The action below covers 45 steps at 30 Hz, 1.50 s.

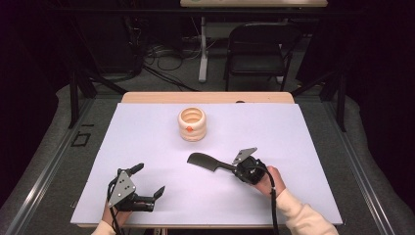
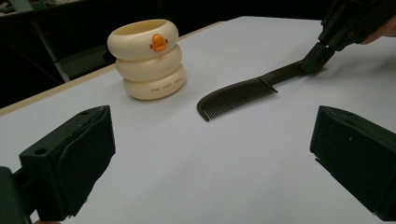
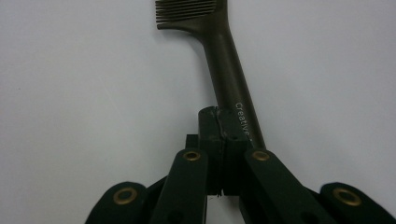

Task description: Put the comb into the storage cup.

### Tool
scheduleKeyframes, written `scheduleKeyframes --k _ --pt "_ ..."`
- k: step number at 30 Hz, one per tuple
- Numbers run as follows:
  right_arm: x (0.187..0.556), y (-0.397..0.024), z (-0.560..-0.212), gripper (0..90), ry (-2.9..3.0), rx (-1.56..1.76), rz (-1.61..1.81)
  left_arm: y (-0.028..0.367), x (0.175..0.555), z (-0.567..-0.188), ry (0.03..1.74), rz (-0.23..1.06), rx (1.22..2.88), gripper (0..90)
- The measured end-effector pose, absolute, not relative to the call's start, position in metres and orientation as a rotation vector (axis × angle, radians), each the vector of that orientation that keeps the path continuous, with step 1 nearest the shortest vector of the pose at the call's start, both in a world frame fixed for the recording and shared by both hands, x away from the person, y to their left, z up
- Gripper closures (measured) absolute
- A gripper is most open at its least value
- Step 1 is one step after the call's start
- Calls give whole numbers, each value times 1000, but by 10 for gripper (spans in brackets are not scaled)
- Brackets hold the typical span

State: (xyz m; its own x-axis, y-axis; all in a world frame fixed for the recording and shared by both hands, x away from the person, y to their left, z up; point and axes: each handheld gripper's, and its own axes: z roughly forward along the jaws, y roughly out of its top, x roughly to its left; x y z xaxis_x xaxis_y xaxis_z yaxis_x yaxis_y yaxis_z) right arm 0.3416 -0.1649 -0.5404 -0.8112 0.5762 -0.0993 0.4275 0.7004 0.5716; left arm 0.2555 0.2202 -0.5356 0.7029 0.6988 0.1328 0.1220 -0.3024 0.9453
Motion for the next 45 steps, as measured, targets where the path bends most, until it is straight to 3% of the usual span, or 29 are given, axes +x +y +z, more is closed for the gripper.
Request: scheduleKeyframes --k 7,10,18,29,40,45 --pt "342 -166 -540 900 2643 783 781 220 256 -536 646 657 1816 0" --pt "341 -164 -538 854 2663 755 786 220 256 -536 650 656 1813 0" --pt "331 -156 -527 647 2695 691 782 221 255 -536 648 657 1814 0" --pt "333 -156 -519 219 2681 705 740 220 256 -536 649 657 1812 0" --pt "340 -156 -513 6 2688 716 715 220 256 -536 648 659 1815 0" --pt "345 -157 -515 0 2694 717 703 220 256 -536 649 656 1815 1"
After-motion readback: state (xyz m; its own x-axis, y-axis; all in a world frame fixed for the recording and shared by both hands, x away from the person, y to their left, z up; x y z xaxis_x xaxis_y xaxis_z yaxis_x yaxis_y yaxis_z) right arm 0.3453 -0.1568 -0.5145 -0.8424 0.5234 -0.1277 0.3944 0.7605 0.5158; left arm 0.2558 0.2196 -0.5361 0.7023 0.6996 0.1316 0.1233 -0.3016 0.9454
